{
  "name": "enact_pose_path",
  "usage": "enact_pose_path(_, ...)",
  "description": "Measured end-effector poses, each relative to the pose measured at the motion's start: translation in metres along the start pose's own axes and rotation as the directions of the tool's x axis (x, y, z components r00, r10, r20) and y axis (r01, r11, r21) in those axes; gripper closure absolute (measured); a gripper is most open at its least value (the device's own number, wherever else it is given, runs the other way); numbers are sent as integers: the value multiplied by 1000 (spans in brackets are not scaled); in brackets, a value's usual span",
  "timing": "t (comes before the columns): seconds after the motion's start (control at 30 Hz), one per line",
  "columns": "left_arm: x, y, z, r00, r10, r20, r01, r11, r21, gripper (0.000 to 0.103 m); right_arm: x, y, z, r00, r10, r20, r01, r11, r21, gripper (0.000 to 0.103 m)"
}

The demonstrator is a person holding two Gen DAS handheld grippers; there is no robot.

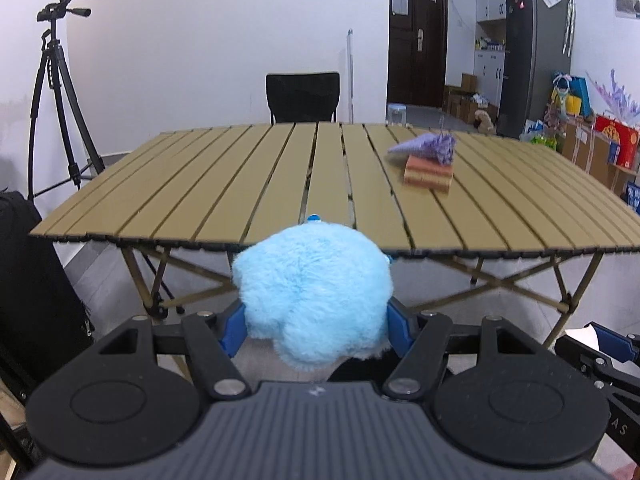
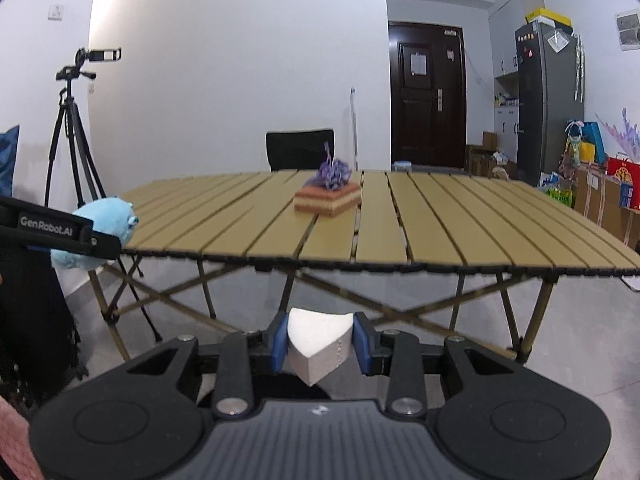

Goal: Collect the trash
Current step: 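Carry the blue mitt and white foam wedge down toward the black bin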

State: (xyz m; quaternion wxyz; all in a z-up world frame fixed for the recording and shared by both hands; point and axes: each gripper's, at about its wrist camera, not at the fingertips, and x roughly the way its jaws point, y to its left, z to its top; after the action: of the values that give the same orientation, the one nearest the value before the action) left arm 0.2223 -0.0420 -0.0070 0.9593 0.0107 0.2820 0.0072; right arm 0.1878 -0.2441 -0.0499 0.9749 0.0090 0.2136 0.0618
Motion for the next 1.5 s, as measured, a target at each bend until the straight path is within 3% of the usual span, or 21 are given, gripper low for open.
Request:
enact_pose_path(0.4,25,11,-43,992,18,-125,-16,1000,14,34,16,2,-41,991,-15,-132,15,1000,-7,70)
enact_pose_path(0.67,53,11,-76,975,24,-219,-19,1000,25,34,35,0,-67,971,-29,-237,23,999,-30,70)
enact_pose_path(1.13,101,12,-124,918,36,-395,-17,999,51,35,71,-6,-116,903,-69,-425,49,997,-56,70)
enact_pose_path(1.5,120,17,-136,865,61,-498,-49,998,37,35,77,-9,-124,880,-76,-468,62,997,-45,70)
